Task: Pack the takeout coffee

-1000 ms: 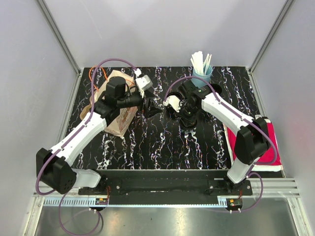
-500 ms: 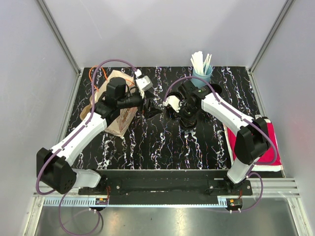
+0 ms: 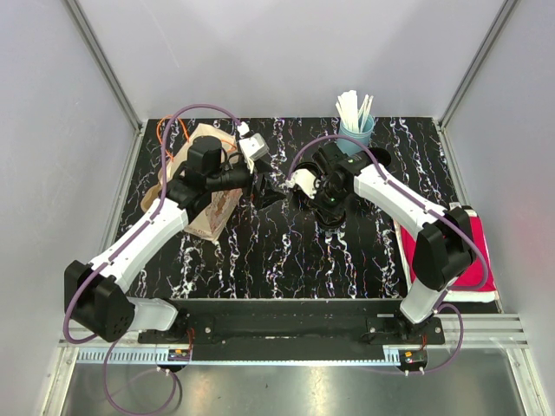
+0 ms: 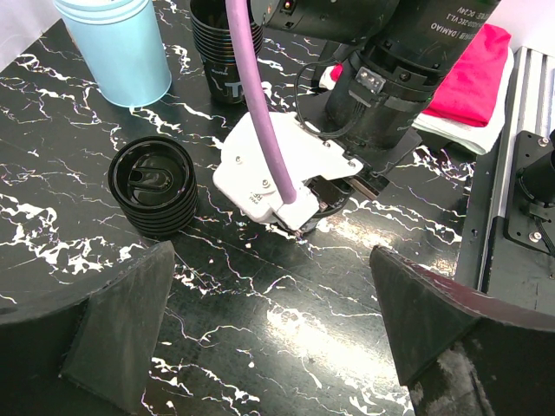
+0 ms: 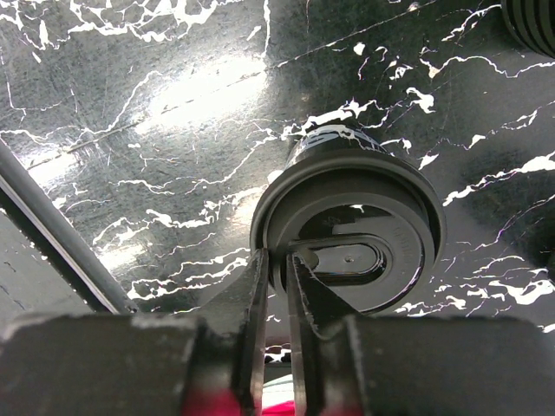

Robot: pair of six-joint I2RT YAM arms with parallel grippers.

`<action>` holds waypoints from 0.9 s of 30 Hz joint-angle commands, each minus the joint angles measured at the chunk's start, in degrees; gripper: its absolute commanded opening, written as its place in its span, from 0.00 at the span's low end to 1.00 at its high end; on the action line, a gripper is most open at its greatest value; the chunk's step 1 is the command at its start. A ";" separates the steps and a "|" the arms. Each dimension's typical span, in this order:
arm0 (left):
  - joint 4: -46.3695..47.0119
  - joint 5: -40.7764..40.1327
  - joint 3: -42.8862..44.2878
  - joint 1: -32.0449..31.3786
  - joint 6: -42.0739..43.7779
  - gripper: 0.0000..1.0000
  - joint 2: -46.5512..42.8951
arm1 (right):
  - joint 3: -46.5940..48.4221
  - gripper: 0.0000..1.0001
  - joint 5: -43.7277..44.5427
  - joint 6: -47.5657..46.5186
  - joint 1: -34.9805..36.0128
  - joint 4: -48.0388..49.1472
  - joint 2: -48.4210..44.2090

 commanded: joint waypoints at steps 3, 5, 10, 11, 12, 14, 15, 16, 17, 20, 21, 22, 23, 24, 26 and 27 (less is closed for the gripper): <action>3.17 1.94 -0.24 0.28 0.18 0.99 -0.89 | 1.55 0.26 1.28 -0.89 0.56 1.56 -1.97; 3.17 2.11 -0.24 0.28 0.09 0.99 -0.80 | 1.64 0.27 1.29 -0.98 0.65 1.56 -2.32; 3.08 2.03 -0.24 0.28 0.09 0.99 -0.71 | 1.99 0.36 1.55 -1.85 0.65 1.21 -4.69; 3.17 2.03 -0.24 0.28 0.09 0.99 -0.71 | 2.08 0.38 1.46 -1.95 0.65 0.95 -6.00; 3.26 2.11 -0.32 0.28 0.01 0.99 -0.71 | 2.43 0.41 1.29 -2.03 0.65 0.78 -6.80; 3.26 2.11 -0.33 0.28 0.01 0.99 -0.63 | 2.78 0.52 1.63 -2.38 0.65 0.42 -9.34; 3.26 2.38 -0.33 0.28 -0.08 0.99 -0.45 | 2.70 0.56 1.98 -2.39 0.65 0.42 -10.40; 3.17 2.73 -0.24 0.37 -0.08 0.99 -0.27 | 2.52 0.63 2.25 -2.47 0.65 0.42 -12.41; 3.26 3.25 -0.32 0.28 -0.34 0.99 -0.10 | 1.91 0.67 3.12 -2.56 0.56 0.60 -13.56; 3.35 4.48 -0.24 0.11 -0.96 0.99 0.95 | 0.07 0.83 5.05 -1.95 0.47 1.74 -17.96; 3.43 4.66 -0.15 -0.24 -1.14 0.99 1.31 | -0.55 0.87 5.24 -1.51 0.30 2.18 -19.01; 3.43 4.58 -0.15 -0.42 -1.14 0.99 1.74 | -1.16 0.89 5.24 -1.25 0.03 2.96 -21.29; 3.52 4.49 0.02 -0.85 -1.05 0.99 2.44 | -2.47 0.92 5.41 -0.81 -0.23 3.58 -22.35; 3.43 4.14 0.11 -1.55 -1.14 0.99 2.89 | -3.10 0.96 5.33 0.15 -1.19 4.11 -23.41; 3.61 3.35 0.64 -2.52 -1.57 0.99 4.38 | -5.20 0.97 4.72 1.04 -2.68 6.21 -25.87; 3.35 3.00 0.90 -3.49 -1.58 0.99 4.91 | -5.91 0.97 4.36 2.00 -3.65 7.09 -26.58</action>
